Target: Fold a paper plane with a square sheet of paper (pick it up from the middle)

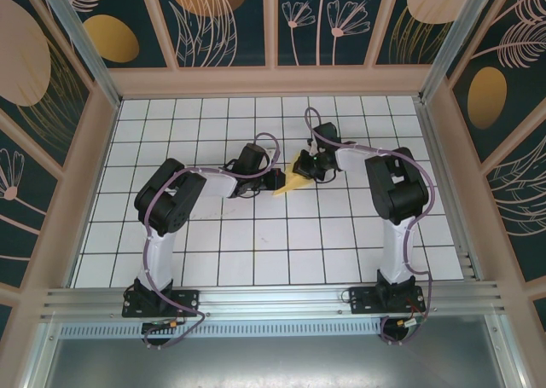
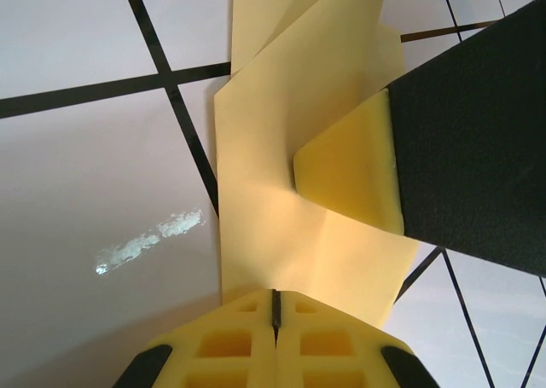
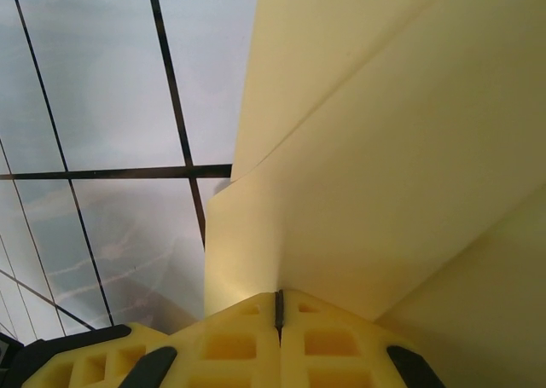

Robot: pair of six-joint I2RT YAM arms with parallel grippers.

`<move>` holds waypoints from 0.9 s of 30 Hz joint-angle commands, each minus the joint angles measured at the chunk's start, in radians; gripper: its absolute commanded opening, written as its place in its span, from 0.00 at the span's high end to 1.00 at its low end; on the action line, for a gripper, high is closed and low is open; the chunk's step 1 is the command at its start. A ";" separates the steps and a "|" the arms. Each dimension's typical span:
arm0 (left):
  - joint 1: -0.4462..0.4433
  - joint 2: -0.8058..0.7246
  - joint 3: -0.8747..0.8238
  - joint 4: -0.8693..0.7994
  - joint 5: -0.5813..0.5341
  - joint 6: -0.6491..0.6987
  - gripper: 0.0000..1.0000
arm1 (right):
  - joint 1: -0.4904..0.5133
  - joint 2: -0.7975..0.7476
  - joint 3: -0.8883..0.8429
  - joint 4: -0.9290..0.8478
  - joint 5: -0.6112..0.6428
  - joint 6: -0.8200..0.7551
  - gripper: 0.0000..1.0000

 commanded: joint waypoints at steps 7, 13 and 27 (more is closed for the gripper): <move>0.002 0.073 -0.040 -0.139 -0.067 0.033 1.00 | -0.048 0.019 -0.020 0.007 0.021 -0.042 0.97; 0.002 0.073 -0.043 -0.136 -0.065 0.036 1.00 | -0.078 -0.009 -0.056 0.044 0.018 -0.021 0.97; 0.000 0.076 -0.041 -0.130 -0.056 0.042 1.00 | 0.025 -0.123 -0.067 0.081 -0.045 -0.015 0.96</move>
